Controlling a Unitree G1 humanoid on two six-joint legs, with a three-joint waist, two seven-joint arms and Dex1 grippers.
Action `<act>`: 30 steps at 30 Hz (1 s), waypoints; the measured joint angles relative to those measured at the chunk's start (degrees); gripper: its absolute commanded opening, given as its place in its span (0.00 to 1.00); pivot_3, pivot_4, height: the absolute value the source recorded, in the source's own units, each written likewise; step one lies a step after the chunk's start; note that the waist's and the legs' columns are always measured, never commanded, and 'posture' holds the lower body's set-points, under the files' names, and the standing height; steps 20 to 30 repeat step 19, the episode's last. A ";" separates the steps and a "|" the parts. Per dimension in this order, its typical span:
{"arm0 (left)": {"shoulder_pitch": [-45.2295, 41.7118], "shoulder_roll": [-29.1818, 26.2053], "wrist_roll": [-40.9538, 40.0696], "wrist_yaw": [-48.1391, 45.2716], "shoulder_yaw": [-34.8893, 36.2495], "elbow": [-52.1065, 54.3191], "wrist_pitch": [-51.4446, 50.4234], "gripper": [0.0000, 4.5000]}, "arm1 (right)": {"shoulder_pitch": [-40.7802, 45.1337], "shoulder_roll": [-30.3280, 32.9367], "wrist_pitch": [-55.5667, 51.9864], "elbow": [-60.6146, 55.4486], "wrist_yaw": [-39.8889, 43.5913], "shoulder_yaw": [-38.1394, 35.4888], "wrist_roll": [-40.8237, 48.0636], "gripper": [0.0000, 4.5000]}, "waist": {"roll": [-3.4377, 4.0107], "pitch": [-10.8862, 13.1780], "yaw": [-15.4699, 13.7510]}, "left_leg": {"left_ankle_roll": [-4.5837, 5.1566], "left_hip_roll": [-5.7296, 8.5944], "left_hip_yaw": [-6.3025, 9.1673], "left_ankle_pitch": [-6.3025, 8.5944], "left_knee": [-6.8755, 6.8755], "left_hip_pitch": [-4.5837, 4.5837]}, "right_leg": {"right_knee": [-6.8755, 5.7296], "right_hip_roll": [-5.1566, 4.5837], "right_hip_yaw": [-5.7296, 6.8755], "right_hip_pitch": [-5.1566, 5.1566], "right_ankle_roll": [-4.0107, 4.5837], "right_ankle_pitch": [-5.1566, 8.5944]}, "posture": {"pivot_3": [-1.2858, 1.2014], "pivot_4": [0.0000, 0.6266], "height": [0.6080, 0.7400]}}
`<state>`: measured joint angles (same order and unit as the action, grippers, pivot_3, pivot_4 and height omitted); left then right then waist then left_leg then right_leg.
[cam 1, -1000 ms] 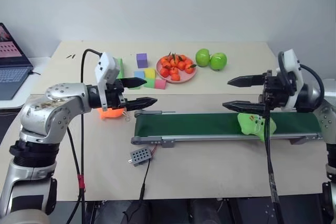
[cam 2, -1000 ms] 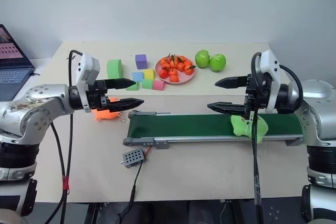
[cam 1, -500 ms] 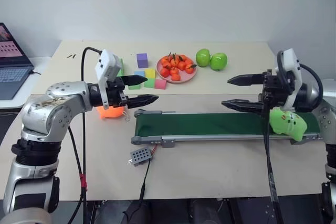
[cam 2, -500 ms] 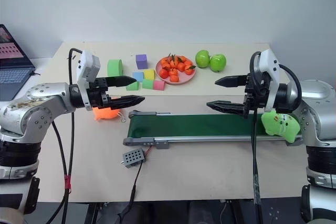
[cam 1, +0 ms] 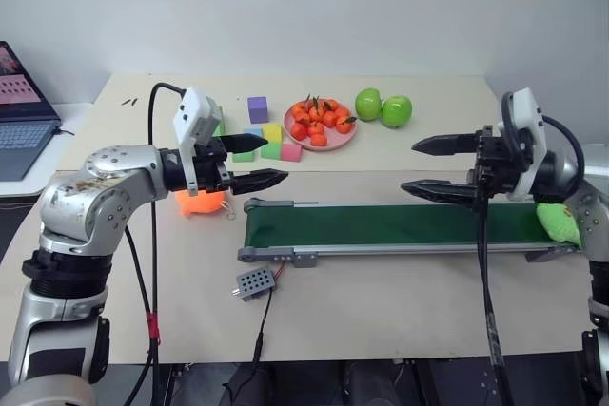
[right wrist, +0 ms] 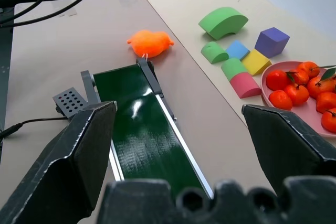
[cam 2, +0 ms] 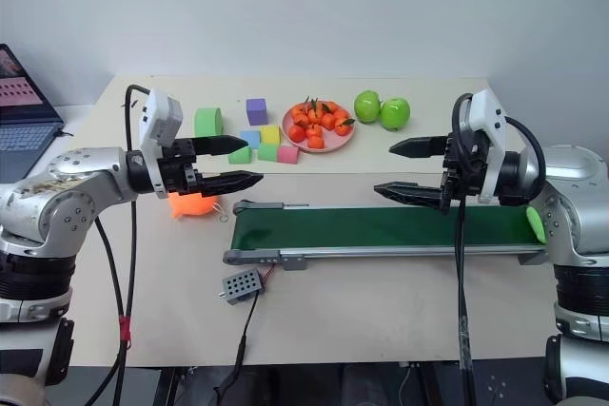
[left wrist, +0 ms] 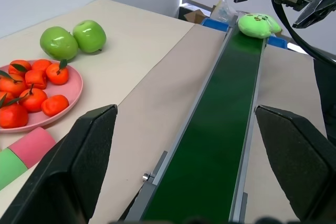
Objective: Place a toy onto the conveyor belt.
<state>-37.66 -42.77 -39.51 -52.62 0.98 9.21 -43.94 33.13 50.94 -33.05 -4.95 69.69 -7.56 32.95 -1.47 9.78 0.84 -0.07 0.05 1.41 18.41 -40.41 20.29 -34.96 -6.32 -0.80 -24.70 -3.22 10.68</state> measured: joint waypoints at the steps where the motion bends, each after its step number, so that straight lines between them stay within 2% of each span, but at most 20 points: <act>1: 0.00 0.01 0.00 0.00 0.00 0.00 0.00 0.99 | 0.00 0.00 0.00 0.00 0.00 0.00 0.00 1.00 | 0.00 0.00 0.01 | 0.00 0.00 0.00 0.00 0.00 0.00 | 0.00 0.00 0.00 0.00 0.00 0.00 | 0.52 0.24 0.99; 30: 0.03 0.10 0.05 -0.48 0.00 0.09 -0.11 0.99 | 0.00 -0.01 0.04 0.02 0.04 0.04 -0.04 1.00 | 0.00 0.00 0.01 | 0.00 0.00 0.00 0.00 0.00 0.00 | 0.00 0.00 0.00 0.00 0.00 0.00 | 0.52 0.24 0.99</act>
